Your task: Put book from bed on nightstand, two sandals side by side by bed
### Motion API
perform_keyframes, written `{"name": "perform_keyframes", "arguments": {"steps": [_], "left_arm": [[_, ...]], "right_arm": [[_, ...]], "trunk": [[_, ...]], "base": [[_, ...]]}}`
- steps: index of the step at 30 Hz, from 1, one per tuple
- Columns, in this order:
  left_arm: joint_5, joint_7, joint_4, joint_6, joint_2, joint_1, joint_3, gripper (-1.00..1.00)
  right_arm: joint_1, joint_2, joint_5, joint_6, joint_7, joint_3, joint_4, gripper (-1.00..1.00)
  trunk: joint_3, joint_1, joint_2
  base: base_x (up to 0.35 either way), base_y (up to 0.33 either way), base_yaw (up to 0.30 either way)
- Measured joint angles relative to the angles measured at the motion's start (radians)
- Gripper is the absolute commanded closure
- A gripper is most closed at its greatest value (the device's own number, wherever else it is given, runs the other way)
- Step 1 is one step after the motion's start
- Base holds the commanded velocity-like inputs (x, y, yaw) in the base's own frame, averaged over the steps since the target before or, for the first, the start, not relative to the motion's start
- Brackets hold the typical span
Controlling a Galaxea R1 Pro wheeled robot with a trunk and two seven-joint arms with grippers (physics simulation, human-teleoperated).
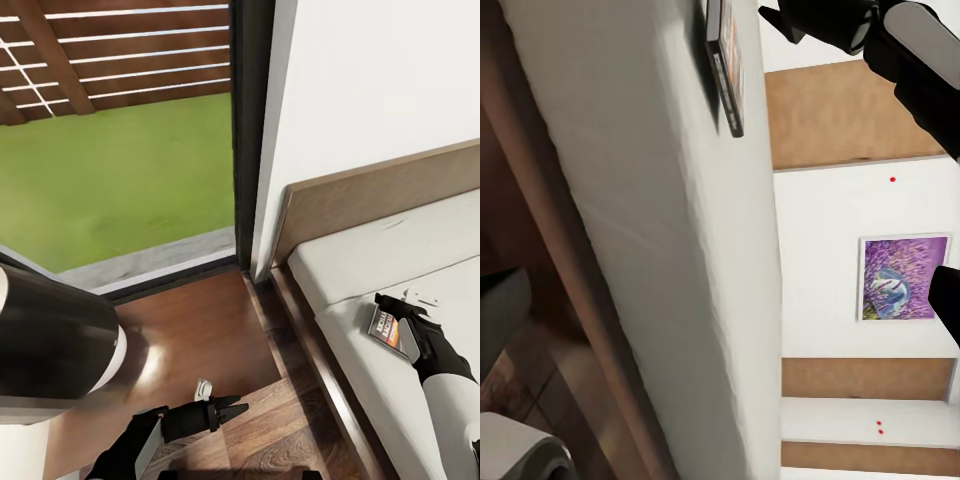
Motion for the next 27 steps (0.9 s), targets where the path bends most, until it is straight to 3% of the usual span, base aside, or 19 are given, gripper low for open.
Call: {"name": "perform_keyframes", "arguments": {"steps": [14, 22, 27], "left_arm": [[0.0, 0.0, 0.0, -0.001, 0.0, 0.0, 0.0, -1.0], [0.0, 0.0, 0.0, 0.0, 0.0, 0.0, 0.0, -1.0], [0.0, 0.0, 0.0, -0.001, 0.0, 0.0, 0.0, -1.0]], "right_arm": [[0.0, 0.0, 0.0, 0.0, 0.0, 0.0, 0.0, -1.0], [0.0, 0.0, 0.0, 0.0, 0.0, 0.0, 0.0, -1.0], [0.0, 0.0, 0.0, 0.0, 0.0, 0.0, 0.0, -1.0]], "trunk": [[-0.044, 0.054, -0.098], [-0.044, 0.054, -0.098], [-0.06, 0.073, -0.133]], "base": [[0.0, 0.0, 0.0], [0.0, 0.0, 0.0], [0.0, 0.0, 0.0]]}}
